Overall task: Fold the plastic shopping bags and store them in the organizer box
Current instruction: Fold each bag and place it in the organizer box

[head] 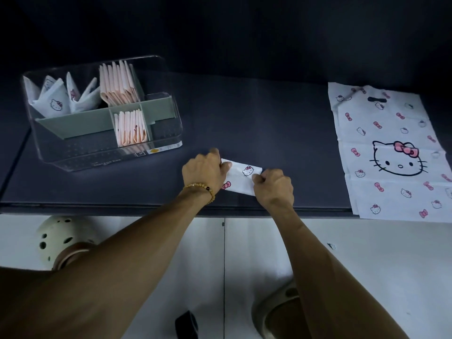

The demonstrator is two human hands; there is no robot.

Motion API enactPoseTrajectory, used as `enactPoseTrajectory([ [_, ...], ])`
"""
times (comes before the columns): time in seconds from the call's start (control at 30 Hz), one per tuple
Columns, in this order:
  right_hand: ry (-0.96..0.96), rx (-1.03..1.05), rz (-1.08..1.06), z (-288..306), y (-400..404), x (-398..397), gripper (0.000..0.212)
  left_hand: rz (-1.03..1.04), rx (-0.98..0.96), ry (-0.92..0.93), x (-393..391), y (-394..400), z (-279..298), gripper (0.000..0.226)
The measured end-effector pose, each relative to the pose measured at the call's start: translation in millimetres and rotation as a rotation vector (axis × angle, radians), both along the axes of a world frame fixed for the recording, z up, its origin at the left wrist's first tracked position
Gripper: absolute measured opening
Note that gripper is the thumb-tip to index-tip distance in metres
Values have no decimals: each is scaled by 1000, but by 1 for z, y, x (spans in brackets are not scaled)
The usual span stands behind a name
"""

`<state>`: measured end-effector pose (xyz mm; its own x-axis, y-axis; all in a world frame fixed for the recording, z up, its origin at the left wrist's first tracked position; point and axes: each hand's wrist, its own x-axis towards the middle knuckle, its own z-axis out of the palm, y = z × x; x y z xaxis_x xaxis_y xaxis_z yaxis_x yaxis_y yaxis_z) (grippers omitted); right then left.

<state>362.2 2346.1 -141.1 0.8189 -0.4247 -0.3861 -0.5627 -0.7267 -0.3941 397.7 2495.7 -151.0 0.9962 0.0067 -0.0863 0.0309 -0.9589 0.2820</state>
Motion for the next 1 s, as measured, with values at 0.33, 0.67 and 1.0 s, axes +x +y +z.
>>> enactPoseTrajectory([
  [0.33, -432, -368, 447, -4, -6, -24, 36, -673, 103, -119, -19, 1, -24, 52],
  [0.67, -327, -292, 624, -32, -25, -40, 54, -717, 256, -203, -22, -17, -14, 48],
  [1.0, -338, -285, 596, -35, -26, -39, 54, -785, 31, -130, -7, -9, -20, 45],
])
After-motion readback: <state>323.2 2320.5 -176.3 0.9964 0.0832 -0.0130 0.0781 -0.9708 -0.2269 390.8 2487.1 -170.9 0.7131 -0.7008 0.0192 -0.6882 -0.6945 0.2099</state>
